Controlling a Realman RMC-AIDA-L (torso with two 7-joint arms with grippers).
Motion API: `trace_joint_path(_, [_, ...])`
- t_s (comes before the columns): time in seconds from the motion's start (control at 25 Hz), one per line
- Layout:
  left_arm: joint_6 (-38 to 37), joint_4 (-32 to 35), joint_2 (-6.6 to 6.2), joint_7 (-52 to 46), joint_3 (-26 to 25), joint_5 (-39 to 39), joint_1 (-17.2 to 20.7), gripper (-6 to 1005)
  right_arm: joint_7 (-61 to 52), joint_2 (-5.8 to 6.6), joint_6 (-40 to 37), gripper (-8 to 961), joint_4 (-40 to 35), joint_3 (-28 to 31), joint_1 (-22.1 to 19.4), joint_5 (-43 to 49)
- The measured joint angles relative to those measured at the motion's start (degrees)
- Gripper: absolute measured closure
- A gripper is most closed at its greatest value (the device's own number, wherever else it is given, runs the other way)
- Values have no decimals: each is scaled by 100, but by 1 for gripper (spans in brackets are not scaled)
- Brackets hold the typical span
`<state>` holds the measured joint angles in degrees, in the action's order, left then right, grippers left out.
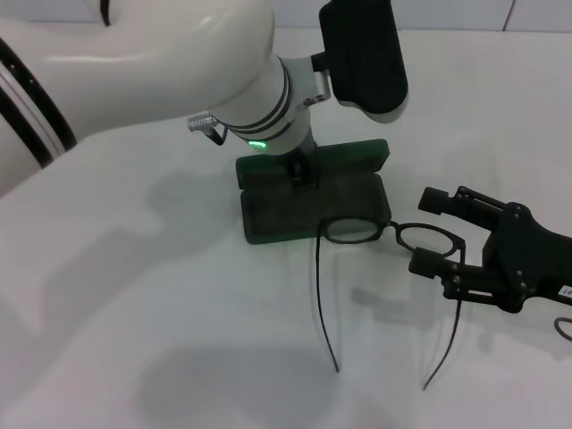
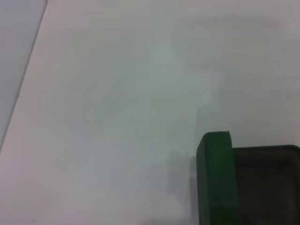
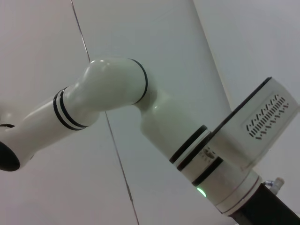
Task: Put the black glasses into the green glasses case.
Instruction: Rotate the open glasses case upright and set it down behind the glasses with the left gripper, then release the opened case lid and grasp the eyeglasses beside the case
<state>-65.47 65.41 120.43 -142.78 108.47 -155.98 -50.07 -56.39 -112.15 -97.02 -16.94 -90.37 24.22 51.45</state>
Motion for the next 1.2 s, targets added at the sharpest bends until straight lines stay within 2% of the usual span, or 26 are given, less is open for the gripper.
trace_joint_path(0.2, [-5,27,4,21,25,0,3,774,-11,1,0,106,0,0,-38,3])
trace_joint_path(0.32, [11,133,4,31,209,-19,21,772,-16,1,-1,108,29,1,-70,1])
trace_joint_path(0.56, [52,272,-4,64,334,-41,46,594,-20,2,-4,111,49,2,-96,-16])
trace_joint_path(0.76, [39,879,-20,14,284,-246,281,591,-21,47,49,114,52,2,-99,-17])
trace_joint_path(0.88, [55,1601,-14,-21,137,-552,680,589,-96,195,374,116,26,1,1,1])
trace_joint_path(1.04, [146,2711,-8,-244,-345,-532,1317,587,-650,513,669,118,-21,2,423,194])
trace_joint_path(1.16, [571,3431,-27,-462,-688,19,1964,588,-1555,769,927,120,-204,3,976,775])
trace_joint_path(1.2, [773,3576,-33,-397,-753,254,2168,590,-1751,808,971,121,-289,2,1075,940])
